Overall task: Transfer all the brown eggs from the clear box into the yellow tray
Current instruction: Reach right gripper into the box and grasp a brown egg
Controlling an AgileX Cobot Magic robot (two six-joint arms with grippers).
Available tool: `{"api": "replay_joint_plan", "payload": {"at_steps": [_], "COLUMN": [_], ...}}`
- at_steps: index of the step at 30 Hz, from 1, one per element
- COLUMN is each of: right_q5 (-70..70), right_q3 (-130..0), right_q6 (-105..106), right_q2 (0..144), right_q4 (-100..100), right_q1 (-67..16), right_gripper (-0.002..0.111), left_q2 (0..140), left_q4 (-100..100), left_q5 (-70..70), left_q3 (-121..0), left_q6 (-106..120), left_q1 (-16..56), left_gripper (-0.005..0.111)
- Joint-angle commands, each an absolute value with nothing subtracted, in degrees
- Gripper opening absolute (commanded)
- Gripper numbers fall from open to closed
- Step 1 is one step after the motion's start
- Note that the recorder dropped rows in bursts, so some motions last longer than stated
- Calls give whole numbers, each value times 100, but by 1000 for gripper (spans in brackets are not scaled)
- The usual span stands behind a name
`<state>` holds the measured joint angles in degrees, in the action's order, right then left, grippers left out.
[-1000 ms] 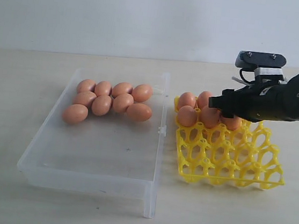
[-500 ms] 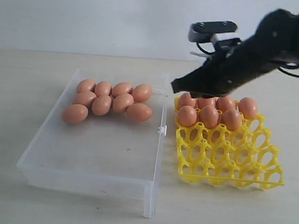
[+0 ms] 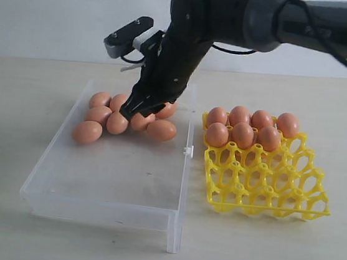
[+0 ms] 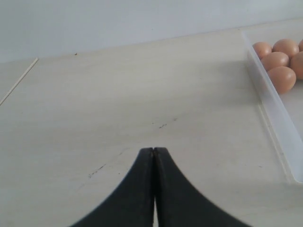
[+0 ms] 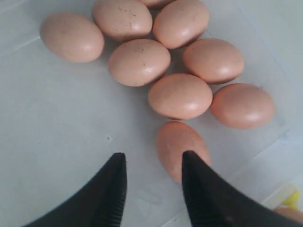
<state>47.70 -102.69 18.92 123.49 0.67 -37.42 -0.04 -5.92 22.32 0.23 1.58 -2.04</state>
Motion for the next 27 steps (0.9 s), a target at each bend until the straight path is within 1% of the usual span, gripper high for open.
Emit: {"api": "replay_joint_plan", "payload": {"at_steps": [1, 3, 13, 27], "right_q5": [4728, 4673, 4622, 4313], "right_q3": [-10676, -10778, -10860, -10860], "right_q6": [1991, 1991, 1978, 1870], "right_q2": [12813, 12959, 13325, 13685], "right_q4": [-237, -338, -1412, -1789], "right_q1": [-3793, -3793, -3793, -3793], "right_gripper": [57, 59, 59, 59], "left_q2": [0, 0, 0, 0], "left_q4": [-578, -578, -578, -578], "left_q5": [2179, 2179, 2179, 2179], "left_q3": [0, 0, 0, 0], "left_q6": [131, 131, 131, 131], "left_q1": [-170, -170, -170, -170], "left_gripper": [0, 0, 0, 0]}}
